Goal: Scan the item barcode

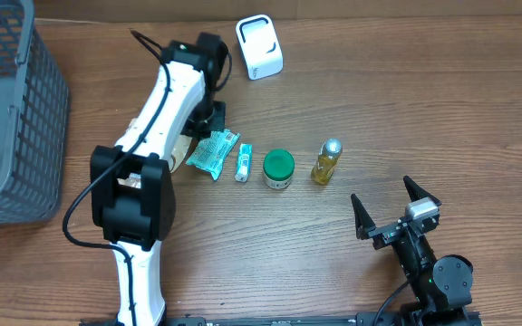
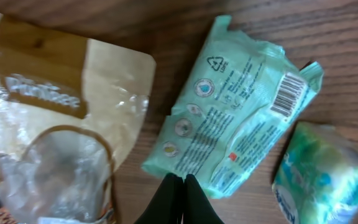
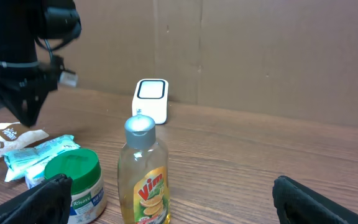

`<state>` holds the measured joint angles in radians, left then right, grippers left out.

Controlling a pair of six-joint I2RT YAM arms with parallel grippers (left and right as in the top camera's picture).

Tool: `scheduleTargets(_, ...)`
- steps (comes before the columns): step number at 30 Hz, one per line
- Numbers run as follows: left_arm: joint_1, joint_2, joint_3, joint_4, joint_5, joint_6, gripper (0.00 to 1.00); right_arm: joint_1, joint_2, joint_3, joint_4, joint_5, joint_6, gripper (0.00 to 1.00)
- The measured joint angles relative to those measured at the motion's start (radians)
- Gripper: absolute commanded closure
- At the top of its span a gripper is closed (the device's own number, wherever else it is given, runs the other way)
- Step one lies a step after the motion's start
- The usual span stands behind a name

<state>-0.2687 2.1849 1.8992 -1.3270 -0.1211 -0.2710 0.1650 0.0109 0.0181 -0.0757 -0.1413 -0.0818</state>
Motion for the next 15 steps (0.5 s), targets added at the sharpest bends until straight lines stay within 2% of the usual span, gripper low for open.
scheduleTargets(8,-0.020,0.000,-0.156,0.172,0.014,-0.011,0.96,0.000,0.000,0.000,0.000,0.000,0.000,0.00)
scheduleTargets(15,-0.038,0.000,-0.214,0.195,0.069,-0.011,0.96,0.000,0.000,0.000,0.000,0.000,-0.001,0.00)
